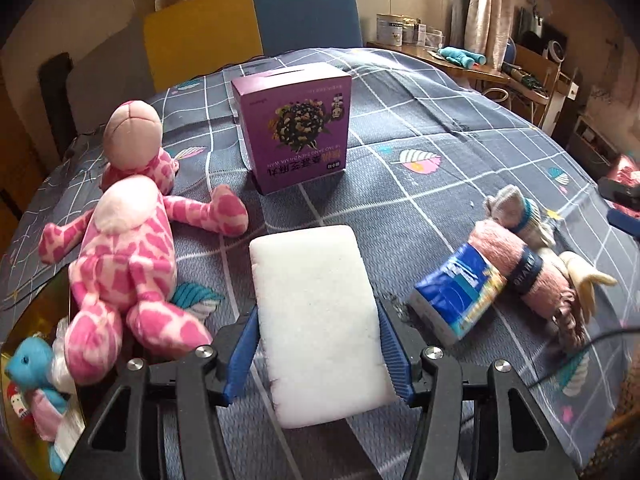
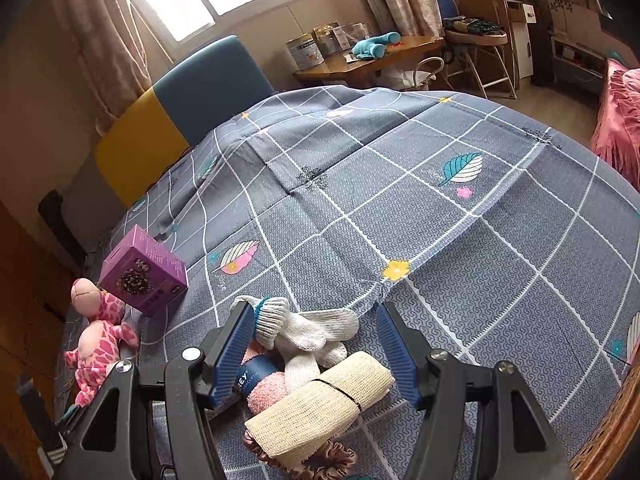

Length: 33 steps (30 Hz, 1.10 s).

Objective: Organize soft objects
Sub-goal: 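Grasp the white rectangular pad with the left gripper while the right gripper grasps the beige towel roll, then carry the white pad into the gold tray and open the left gripper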

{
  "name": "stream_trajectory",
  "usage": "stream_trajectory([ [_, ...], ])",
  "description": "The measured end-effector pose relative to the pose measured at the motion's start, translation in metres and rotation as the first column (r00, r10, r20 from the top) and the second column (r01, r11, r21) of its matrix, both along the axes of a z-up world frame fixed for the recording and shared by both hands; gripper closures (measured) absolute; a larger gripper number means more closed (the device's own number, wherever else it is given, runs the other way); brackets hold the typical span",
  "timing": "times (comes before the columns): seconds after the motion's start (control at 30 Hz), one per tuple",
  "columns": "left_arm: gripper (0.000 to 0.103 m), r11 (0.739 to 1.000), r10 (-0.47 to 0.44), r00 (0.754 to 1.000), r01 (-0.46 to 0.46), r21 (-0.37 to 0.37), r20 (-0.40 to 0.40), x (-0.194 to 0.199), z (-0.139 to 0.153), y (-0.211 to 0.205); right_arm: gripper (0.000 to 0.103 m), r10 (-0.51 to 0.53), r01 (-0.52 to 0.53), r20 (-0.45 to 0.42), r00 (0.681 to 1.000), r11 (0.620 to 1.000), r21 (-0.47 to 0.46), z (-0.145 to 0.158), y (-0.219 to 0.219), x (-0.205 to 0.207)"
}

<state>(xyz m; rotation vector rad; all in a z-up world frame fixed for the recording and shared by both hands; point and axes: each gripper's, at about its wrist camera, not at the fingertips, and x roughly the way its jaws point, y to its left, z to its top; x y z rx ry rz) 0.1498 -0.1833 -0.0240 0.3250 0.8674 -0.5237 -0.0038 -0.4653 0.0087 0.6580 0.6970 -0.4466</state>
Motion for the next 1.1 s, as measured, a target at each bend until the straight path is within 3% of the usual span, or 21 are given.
stream_trajectory([
  [0.17,0.045,1.000,-0.024,0.999,0.024,-0.019,-0.027,-0.041,-0.007,0.026,0.039,0.023,-0.017,-0.080,0.996,0.997,0.075,-0.014,0.000,0.007],
  [0.27,0.045,1.000,-0.017,0.998,0.015,-0.025,-0.053,-0.057,-0.015,0.040,0.039,-0.011,0.037,-0.146,0.989,0.984,0.175,-0.030,0.002,0.003],
  [0.4,0.045,0.998,0.001,0.998,-0.005,-0.059,-0.066,-0.071,-0.013,0.056,0.038,-0.067,0.109,-0.186,0.980,0.969,0.224,-0.038,0.012,-0.008],
  [0.57,0.045,0.995,0.002,0.999,-0.006,-0.099,-0.044,-0.082,0.000,0.071,0.036,-0.139,0.189,-0.183,0.973,0.938,0.292,-0.050,0.014,-0.022],
  [0.7,0.045,0.991,0.002,1.000,-0.005,-0.134,-0.026,-0.088,0.009,0.078,0.036,-0.137,0.183,-0.143,0.980,0.907,0.378,-0.064,0.012,-0.017],
  [0.73,0.045,0.990,0.002,1.000,-0.005,-0.141,-0.024,-0.090,0.011,0.080,0.044,-0.118,0.161,-0.132,0.984,0.907,0.390,-0.067,0.013,-0.014],
  [0.77,0.045,0.989,0.003,1.000,-0.006,-0.148,-0.022,-0.091,0.012,0.082,0.054,-0.089,0.130,-0.123,0.988,0.912,0.389,-0.069,0.015,-0.010],
  [0.83,0.045,0.986,0.006,1.000,-0.010,-0.166,-0.021,-0.095,0.015,0.087,0.061,-0.068,0.107,-0.127,0.990,0.937,0.332,-0.065,0.022,-0.007],
  [1.1,0.045,0.973,0.040,0.999,-0.041,-0.225,-0.010,-0.106,0.030,0.112,0.074,0.006,0.006,-0.113,0.994,0.995,0.099,-0.029,0.050,-0.002],
])
